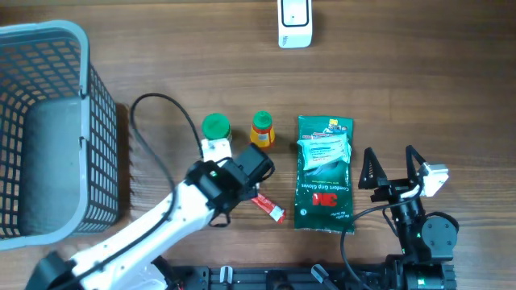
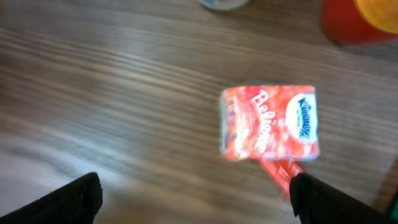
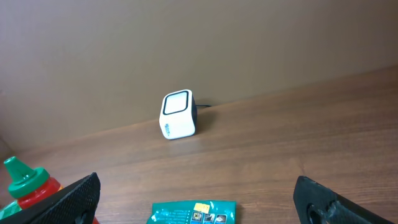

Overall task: Scan the item barcode
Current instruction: 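Set the Belvita box on the table beside the red stick pack, then reach the right gripper to the glove pack and grasp the mint-green packet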

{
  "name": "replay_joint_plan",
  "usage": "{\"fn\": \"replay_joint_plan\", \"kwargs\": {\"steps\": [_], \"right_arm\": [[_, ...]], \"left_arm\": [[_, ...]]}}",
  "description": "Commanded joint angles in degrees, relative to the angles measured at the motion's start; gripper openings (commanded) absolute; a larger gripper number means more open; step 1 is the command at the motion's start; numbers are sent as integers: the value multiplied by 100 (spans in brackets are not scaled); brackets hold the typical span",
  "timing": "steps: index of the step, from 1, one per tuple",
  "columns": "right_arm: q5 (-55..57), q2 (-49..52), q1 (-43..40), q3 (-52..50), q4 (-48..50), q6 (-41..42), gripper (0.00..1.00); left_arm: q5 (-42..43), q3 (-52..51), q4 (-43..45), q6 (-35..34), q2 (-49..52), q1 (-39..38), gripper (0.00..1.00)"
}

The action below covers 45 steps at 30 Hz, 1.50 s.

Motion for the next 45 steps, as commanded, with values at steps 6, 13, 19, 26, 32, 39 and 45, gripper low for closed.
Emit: {"fn": "replay_joint_plan", "kwargs": {"steps": [6, 13, 19, 26, 32, 39, 45], "right_arm": [[-61, -35, 13, -7, 15, -17, 100], [-61, -35, 13, -7, 15, -20, 100], [-433, -35, 13, -7, 35, 1679, 100], [-1812, -35, 13, -4, 511, 4304, 100], [-3309, 328, 13, 595, 44, 3827, 99], [-2949, 2717, 13, 3237, -2197, 1976, 99], [-1670, 5377, 13, 5622, -4826, 1241, 100]], "left_arm": [[273, 688, -1652, 396, -1351, 2, 100], [275, 688, -1746, 393, -1504, 2, 100], [304, 688, -1746, 393, -1504, 2, 100], [304, 688, -1746, 393, -1504, 2, 100], [304, 688, -1746, 393, -1504, 2, 100], [304, 688, -1746, 393, -1504, 2, 100], [304, 688, -1746, 393, -1504, 2, 100]]}}
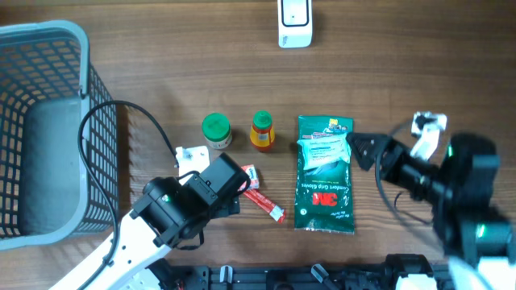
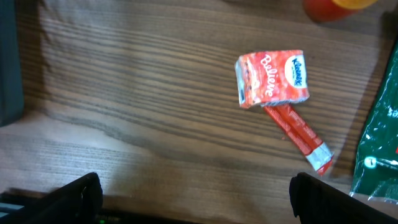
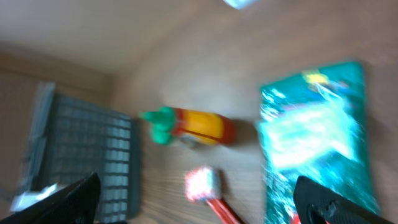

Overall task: Scan the item barcode
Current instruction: 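Reach the right gripper to the glove pack and grasp the mint-green packet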

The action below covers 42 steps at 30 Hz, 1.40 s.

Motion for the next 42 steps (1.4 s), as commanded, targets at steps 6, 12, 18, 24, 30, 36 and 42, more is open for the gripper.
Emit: {"fn": "replay_joint_plan", "kwargs": {"steps": [6, 12, 18, 24, 30, 36, 42], "right_arm": [[173, 2483, 33, 769, -334, 745, 65], [282, 4321, 673, 595, -168, 1311, 57], [1694, 5010, 1080, 595, 166, 1963, 57], [2402, 5080, 1176, 452, 828, 2061, 59], [2345, 5222, 1309, 201, 1001, 2068, 52], [2065, 5217, 1314, 105, 1126, 2028, 4], [225, 4898, 1104, 835, -179, 1510, 4]], "left_arm": [[7, 70, 0, 98, -39, 0, 100], [7, 70, 0, 96, -39, 0, 100], [7, 70, 0, 96, -39, 0, 100], [7, 70, 0, 96, -39, 0, 100], [7, 70, 0, 96, -39, 0, 100], [7, 70, 0, 96, -39, 0, 100], [7, 70, 0, 96, -39, 0, 100]]}}
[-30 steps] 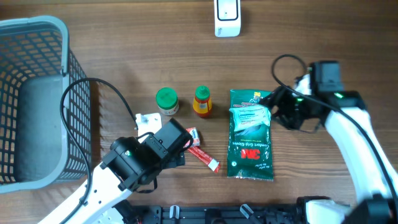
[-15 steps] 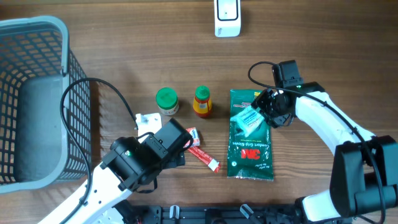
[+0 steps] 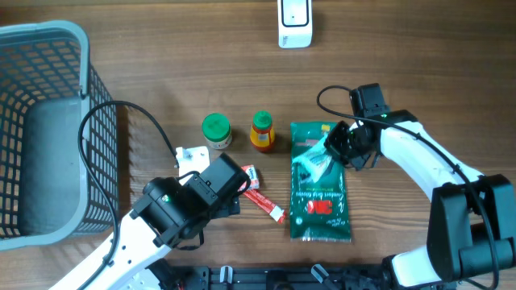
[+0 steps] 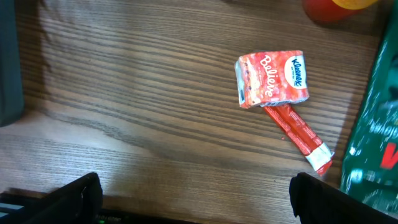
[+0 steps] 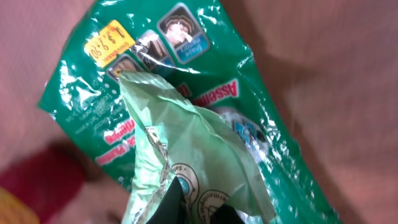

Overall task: Scan the item barcode
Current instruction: 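Reach the right gripper to the glove pack and grasp the mint-green packet, then lift the mint-green packet up toward the white scanner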

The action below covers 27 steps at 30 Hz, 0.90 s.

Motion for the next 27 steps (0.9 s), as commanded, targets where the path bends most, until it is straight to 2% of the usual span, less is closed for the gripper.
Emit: {"fn": "replay_joint_plan", "kwargs": {"steps": [1, 5, 8, 12, 15, 17, 23, 25, 27], "right_arm": [[-1298, -221, -219, 702, -1386, -223, 4], [-1703, -470, -553, 1344, -3021, -219, 4], [-2752, -525, -802, 1390, -3897, -223, 4], [-3340, -525, -979, 1390, -4787, -354, 4], [-4216, -525, -992, 1390, -5174, -1137, 4], [-4686, -525, -992, 1390, -5226, -1353, 4], [-5923, -525, -992, 1390, -5217, -1156, 4], [-5840, -525, -992, 1390, -4896, -1381, 4], [-5829, -525, -992, 1390, -4151, -1989, 4]], "left_arm": [[9, 70, 2, 96, -39, 2, 100], [9, 70, 2, 96, -39, 2, 100], [9, 70, 2, 96, -39, 2, 100], [9, 70, 2, 96, -39, 2, 100], [9, 70, 2, 96, -39, 2, 100], [9, 70, 2, 96, -39, 2, 100], [9, 70, 2, 96, -39, 2, 100], [9, 70, 2, 96, -39, 2, 100], [9, 70, 2, 96, -39, 2, 100]]}}
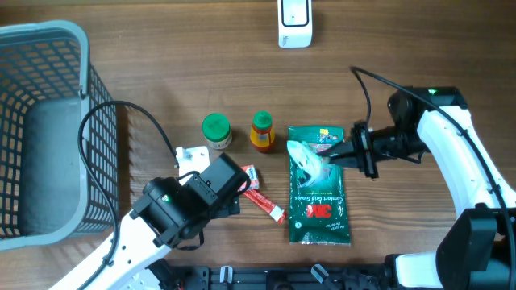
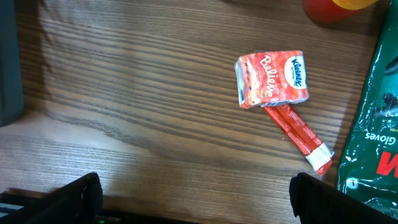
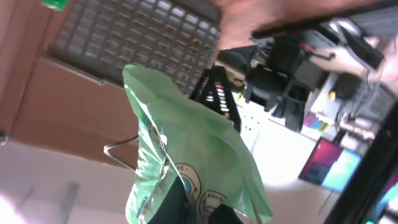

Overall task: Scan the item barcode
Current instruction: 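Lift the mint-green packet up toward the white scanner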

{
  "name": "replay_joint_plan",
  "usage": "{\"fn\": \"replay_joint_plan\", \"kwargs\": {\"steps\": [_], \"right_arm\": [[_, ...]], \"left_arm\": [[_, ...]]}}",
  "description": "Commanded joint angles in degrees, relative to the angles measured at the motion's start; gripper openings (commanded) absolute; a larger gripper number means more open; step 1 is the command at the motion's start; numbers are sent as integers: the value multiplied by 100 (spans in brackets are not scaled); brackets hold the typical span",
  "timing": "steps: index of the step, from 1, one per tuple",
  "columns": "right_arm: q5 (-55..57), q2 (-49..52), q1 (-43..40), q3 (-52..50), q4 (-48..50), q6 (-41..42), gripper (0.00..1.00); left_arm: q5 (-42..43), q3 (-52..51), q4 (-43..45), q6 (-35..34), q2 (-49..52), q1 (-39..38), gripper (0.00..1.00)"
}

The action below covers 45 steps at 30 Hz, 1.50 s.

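Observation:
The white scanner (image 1: 294, 22) stands at the table's far edge. A dark green 3M gloves package (image 1: 320, 205) lies flat in the middle. My right gripper (image 1: 340, 155) is shut on a pale green packet (image 1: 309, 161) and holds it raised over the package's upper half. In the right wrist view the packet (image 3: 186, 143) fills the middle above my gripper (image 3: 205, 208), and the camera looks sideways into the room. I cannot tell whether the packet is joined to the package. My left gripper (image 2: 193, 199) is open over bare wood.
A red tissue packet (image 2: 272, 78) and a red sachet (image 2: 298, 138) lie left of the package (image 2: 373, 137). A green-lidded jar (image 1: 216, 129) and an orange bottle (image 1: 261, 129) stand behind them. A grey basket (image 1: 81, 121) fills the left side.
My right wrist has turned from looking down at the package to looking sideways, the pale packet still in its grip and now raised. The right arm's elbow has swung right. The left arm is unchanged.
At first my left gripper hung low over the tissue packet and the right arm sat open at the front right. Then the left arm stood back and higher, the right open near the package. Then the right was shut on the pale packet, now raised.

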Motion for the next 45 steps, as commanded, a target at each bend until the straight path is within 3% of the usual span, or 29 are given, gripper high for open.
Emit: {"fn": "replay_joint_plan", "kwargs": {"steps": [1, 3, 5, 7, 8, 11, 12, 19, 24, 27, 42, 45], "right_arm": [[-426, -74, -20, 87, 1233, -1335, 4], [-570, -74, -20, 87, 2594, -2129, 4], [-966, -85, -20, 87, 3274, -2946, 4], [-1873, -129, -20, 87, 3888, -4527, 5], [-1934, -162, -20, 87, 4022, -5093, 5], [-1934, -208, -4, 87, 4463, -7812, 4], [-1934, -208, -4, 87, 4651, -8085, 5], [-1937, -485, 291, 87, 7436, -8714, 5], [-1937, -1023, 595, 87, 10338, -8756, 5], [-1930, -1261, 601, 87, 11243, -8765, 5], [-1928, -1296, 485, 87, 10937, -8415, 4], [-1906, -1300, 365, 87, 10933, -7261, 5]], "left_arm": [[9, 70, 2, 96, -39, 2, 100], [9, 70, 2, 96, -39, 2, 100], [9, 70, 2, 96, -39, 2, 100], [9, 70, 2, 96, -39, 2, 100], [9, 70, 2, 96, -39, 2, 100], [9, 70, 2, 98, -39, 2, 100], [9, 70, 2, 98, -39, 2, 100], [9, 70, 2, 96, -39, 2, 100], [9, 70, 2, 96, -39, 2, 100], [9, 70, 2, 96, -39, 2, 100], [9, 70, 2, 96, -39, 2, 100], [9, 70, 2, 98, -39, 2, 100]]}}
